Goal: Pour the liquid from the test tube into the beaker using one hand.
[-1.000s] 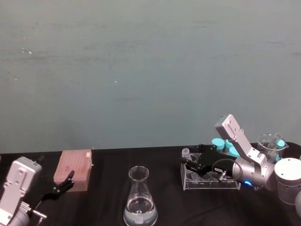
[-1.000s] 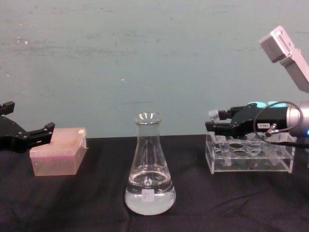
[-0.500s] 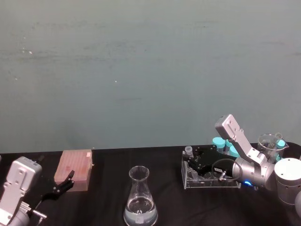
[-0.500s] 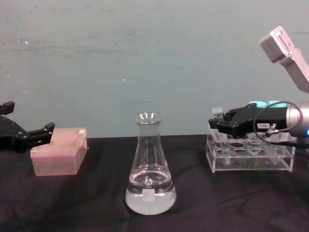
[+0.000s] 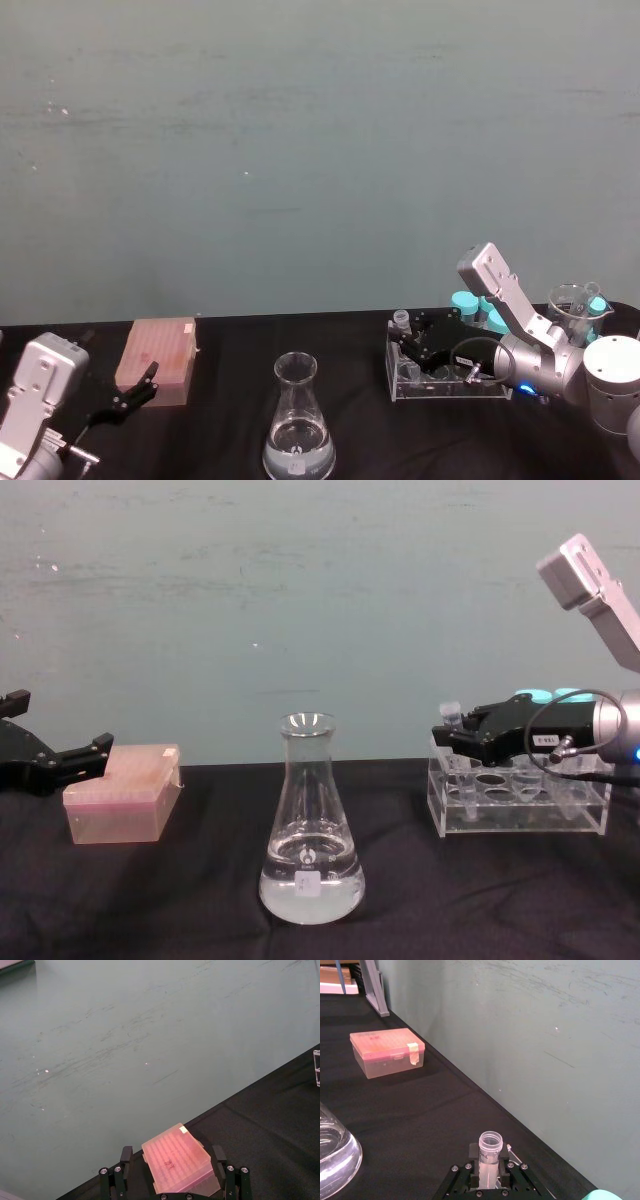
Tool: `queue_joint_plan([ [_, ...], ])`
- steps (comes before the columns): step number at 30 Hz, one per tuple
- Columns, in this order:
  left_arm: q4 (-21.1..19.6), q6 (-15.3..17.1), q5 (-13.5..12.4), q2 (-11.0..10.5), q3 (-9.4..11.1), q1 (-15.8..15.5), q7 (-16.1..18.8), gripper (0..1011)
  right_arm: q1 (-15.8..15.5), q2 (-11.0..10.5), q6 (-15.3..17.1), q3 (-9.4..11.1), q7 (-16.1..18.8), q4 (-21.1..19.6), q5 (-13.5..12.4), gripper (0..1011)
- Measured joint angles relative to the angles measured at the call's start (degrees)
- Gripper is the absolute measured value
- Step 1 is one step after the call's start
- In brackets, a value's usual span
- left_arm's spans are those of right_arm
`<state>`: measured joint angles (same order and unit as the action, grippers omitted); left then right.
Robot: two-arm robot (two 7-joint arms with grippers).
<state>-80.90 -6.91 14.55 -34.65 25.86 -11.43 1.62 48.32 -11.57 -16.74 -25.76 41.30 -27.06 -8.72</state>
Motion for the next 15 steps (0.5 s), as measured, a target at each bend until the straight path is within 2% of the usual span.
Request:
queue_joint_plan([
  [4, 0.0, 0.0, 0.0, 0.0, 0.0, 0.0, 0.0, 1000, -0.5, -0.3, 0.5, 0.2, 0.0, -1.5, 0.0, 222],
  [11, 0.0, 0.0, 0.0, 0.0, 0.0, 0.0, 0.0, 1000, -3.0, -1.9, 3.1, 0.8, 0.1, -8.7, -0.8, 222],
  [15, 0.0, 0.0, 0.0, 0.0, 0.0, 0.0, 0.0, 1000, -3.8, -2.5, 3.9, 0.8, 0.1, -11.2, -1.4, 222],
])
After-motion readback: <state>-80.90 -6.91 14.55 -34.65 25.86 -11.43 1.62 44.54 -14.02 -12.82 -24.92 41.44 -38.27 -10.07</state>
